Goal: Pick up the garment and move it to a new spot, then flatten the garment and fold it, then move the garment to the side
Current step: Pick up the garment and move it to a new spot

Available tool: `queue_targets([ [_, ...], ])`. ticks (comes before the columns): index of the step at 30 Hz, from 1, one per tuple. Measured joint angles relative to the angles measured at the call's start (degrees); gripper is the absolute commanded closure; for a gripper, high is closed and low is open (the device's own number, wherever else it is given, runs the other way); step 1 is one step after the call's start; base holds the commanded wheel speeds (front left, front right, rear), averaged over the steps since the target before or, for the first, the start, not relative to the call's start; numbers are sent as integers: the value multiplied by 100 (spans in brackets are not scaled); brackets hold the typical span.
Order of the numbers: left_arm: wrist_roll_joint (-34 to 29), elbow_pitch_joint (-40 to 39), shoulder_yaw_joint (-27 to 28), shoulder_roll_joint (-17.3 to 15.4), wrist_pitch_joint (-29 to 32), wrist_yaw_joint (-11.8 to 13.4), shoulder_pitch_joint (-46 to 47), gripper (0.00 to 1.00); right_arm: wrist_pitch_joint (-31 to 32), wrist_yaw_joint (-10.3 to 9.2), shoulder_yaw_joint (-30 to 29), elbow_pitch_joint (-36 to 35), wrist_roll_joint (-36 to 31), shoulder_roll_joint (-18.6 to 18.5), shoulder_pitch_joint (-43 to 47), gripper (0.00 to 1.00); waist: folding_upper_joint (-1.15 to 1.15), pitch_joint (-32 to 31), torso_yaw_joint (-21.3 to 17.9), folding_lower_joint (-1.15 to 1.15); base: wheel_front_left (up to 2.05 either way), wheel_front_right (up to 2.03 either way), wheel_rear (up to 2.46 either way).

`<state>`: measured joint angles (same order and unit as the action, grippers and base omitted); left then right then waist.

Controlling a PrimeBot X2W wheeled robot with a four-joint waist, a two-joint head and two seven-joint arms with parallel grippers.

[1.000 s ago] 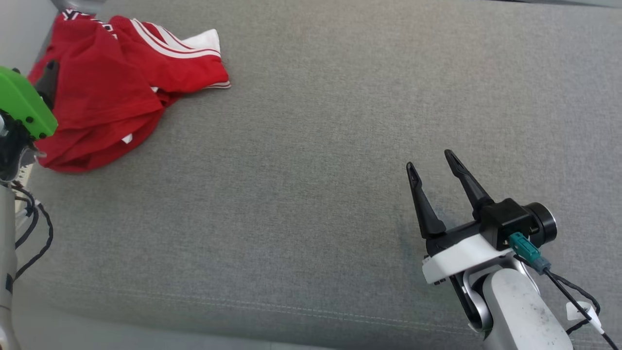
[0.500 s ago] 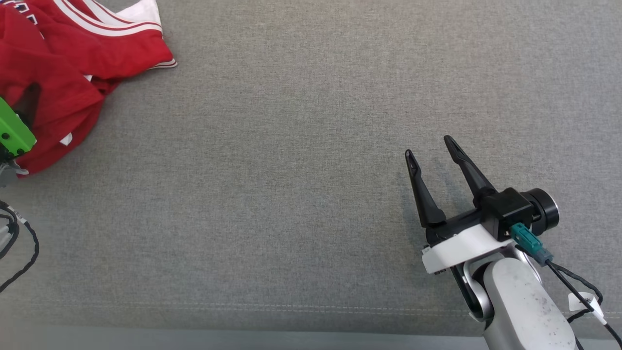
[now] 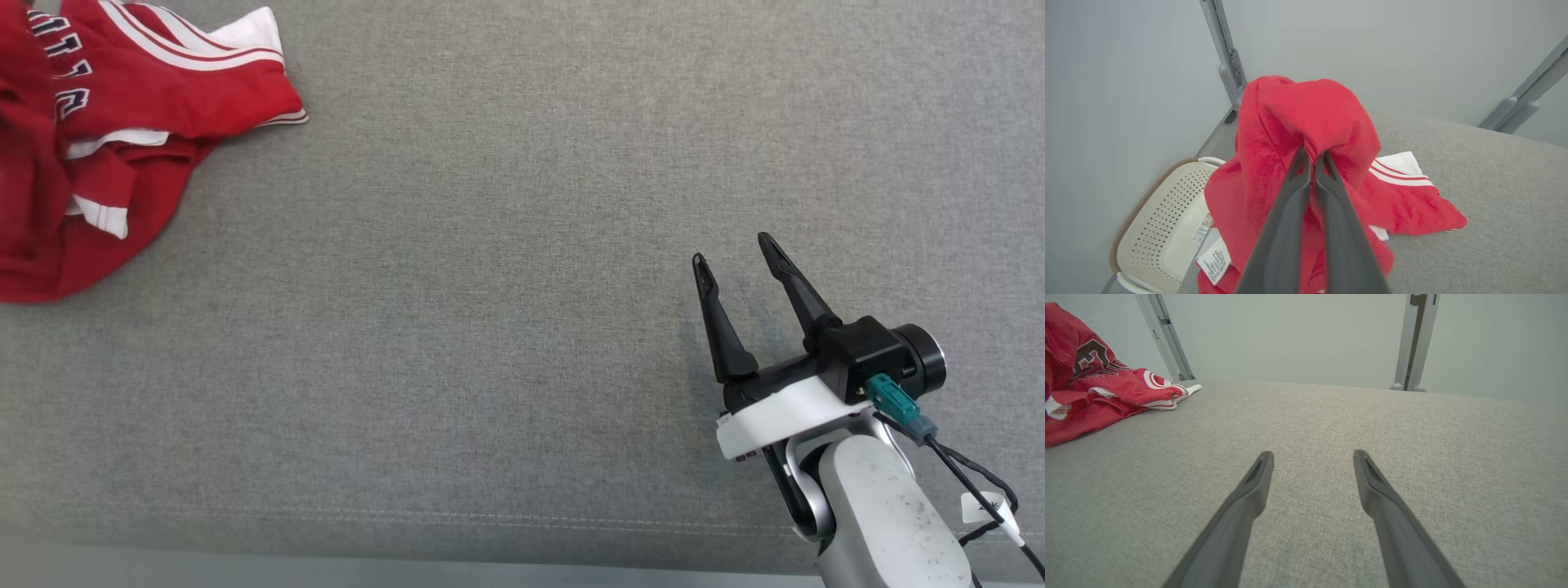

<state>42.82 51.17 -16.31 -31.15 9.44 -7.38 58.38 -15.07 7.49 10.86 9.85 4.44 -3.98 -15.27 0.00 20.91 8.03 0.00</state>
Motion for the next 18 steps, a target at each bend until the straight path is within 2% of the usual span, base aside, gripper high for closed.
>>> queue_targets([
  [4, -224, -188, -91, -66, -476, 18, 175, 100, 0, 0, 0, -8, 2, 18, 4, 0, 0, -119, 48, 0, 0, 0, 0],
  [9, -425, -649, -169, -87, -892, 156, 201, 100, 0, 0, -37, -63, 57, 60, 37, 0, 0, -310, 44, 0, 0, 0, 0],
  [14, -482, -1650, -254, 0, -1054, 366, -271, 100, 0, 0, -113, -136, 105, 97, 127, 0, 0, -484, -58, 0, 0, 0, 0],
  [18, -519, -2819, -408, 148, -996, 635, -977, 100, 1, 0, -168, -197, 151, 107, 225, 0, 0, -566, -212, 0, 0, 0, 0],
])
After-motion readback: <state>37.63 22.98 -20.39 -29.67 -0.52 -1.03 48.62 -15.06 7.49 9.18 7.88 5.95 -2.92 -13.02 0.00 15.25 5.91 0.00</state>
